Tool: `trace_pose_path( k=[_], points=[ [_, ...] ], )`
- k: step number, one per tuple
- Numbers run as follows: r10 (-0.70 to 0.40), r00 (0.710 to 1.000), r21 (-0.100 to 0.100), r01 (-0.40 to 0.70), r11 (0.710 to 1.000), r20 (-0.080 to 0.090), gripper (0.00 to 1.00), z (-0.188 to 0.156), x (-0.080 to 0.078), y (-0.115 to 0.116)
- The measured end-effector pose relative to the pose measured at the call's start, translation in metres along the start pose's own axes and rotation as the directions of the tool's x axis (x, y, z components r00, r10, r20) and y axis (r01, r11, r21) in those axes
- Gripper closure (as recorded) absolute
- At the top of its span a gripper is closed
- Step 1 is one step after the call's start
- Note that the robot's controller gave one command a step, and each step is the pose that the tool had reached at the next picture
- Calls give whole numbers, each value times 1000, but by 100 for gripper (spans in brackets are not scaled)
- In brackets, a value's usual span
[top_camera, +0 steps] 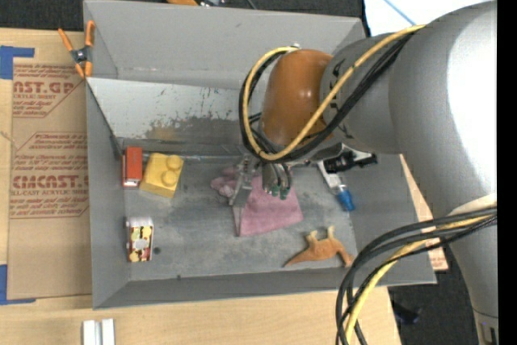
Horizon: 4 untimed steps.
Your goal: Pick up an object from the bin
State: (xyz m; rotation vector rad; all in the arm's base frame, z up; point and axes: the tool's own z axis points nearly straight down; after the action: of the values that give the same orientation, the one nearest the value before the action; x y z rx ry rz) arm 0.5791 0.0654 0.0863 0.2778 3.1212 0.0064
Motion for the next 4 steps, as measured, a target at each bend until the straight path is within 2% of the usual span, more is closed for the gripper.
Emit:
trace_pose_path(
  k=[1,2,3,4],
  points=[
    [0,1000,0,0,1000,0,100,0,0,0],
    [-5,1000,-4,5,1000,9,100,-95,-7,5],
    [5,1000,0,-5,1000,-6,100,-148,4,9],
    [22,1000,1,-22,1000,-3,100,-39,16,2]
  ],
)
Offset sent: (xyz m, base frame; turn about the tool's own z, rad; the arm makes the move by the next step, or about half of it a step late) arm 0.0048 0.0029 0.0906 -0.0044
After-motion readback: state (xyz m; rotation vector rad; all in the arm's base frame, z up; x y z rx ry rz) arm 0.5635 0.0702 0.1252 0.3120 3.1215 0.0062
